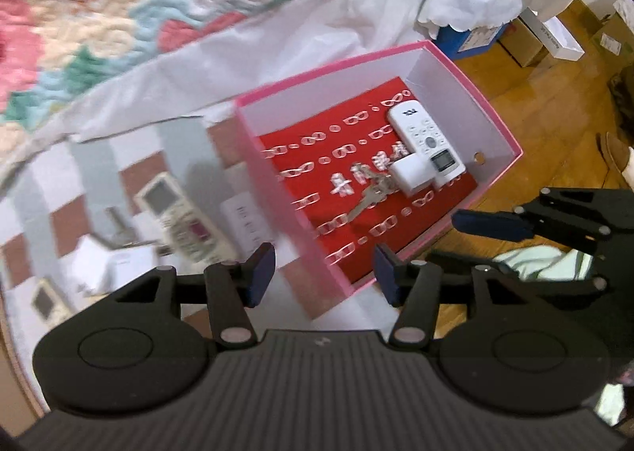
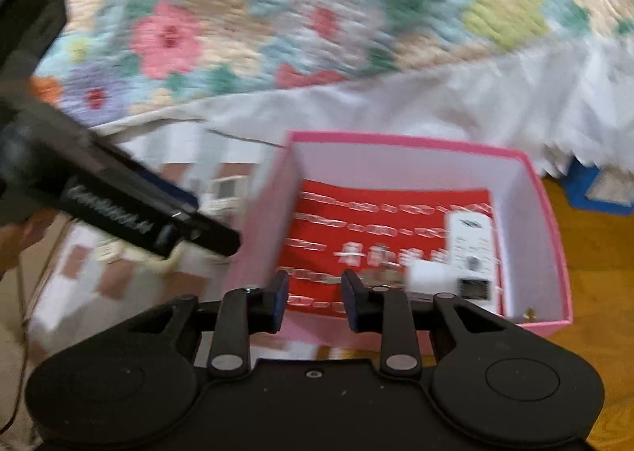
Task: Organize rigid objects
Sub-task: 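Move the left tool to the cream QUNDA remote and lower around it, then close the left tool on the cream QUNDA remote, then carry the QUNDA remote with the left tool over the pink box, then open the left tool to drop the remote into the box, lift away, then move the left tool to the cream TCL remote and lower onto it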
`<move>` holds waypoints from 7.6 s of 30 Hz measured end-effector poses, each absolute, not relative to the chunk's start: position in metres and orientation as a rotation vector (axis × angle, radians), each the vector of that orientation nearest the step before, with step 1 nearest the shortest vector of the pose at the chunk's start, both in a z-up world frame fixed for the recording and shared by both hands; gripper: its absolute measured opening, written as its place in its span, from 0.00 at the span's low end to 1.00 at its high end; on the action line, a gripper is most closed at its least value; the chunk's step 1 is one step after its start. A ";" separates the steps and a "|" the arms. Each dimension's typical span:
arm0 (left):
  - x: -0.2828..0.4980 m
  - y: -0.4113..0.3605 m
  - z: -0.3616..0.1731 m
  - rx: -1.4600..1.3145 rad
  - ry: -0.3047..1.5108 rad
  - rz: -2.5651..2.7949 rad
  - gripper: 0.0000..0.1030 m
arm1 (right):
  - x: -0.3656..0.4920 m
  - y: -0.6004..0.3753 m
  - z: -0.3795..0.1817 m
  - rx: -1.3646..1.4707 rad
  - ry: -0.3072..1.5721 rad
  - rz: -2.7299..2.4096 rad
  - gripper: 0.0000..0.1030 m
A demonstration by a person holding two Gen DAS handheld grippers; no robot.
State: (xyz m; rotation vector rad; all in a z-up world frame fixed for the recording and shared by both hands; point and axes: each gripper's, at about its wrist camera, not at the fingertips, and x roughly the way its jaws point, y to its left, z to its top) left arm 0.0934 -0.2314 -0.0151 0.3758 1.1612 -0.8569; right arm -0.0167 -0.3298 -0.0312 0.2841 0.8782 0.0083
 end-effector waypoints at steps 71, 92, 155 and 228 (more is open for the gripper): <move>0.225 0.091 -0.199 -0.474 1.276 -0.243 0.33 | 0.139 -0.054 -0.167 0.039 0.977 0.415 0.57; 0.203 0.077 -0.201 -0.509 1.401 -0.273 0.58 | 0.166 -0.068 -0.167 0.265 0.948 0.417 0.63; 0.111 -0.266 -0.034 0.081 1.313 -0.822 0.35 | 0.014 -0.350 -0.038 0.355 0.822 0.007 0.62; 0.218 0.002 -0.175 -0.038 1.253 -0.433 0.55 | 0.113 -0.167 -0.150 0.192 0.941 0.287 0.63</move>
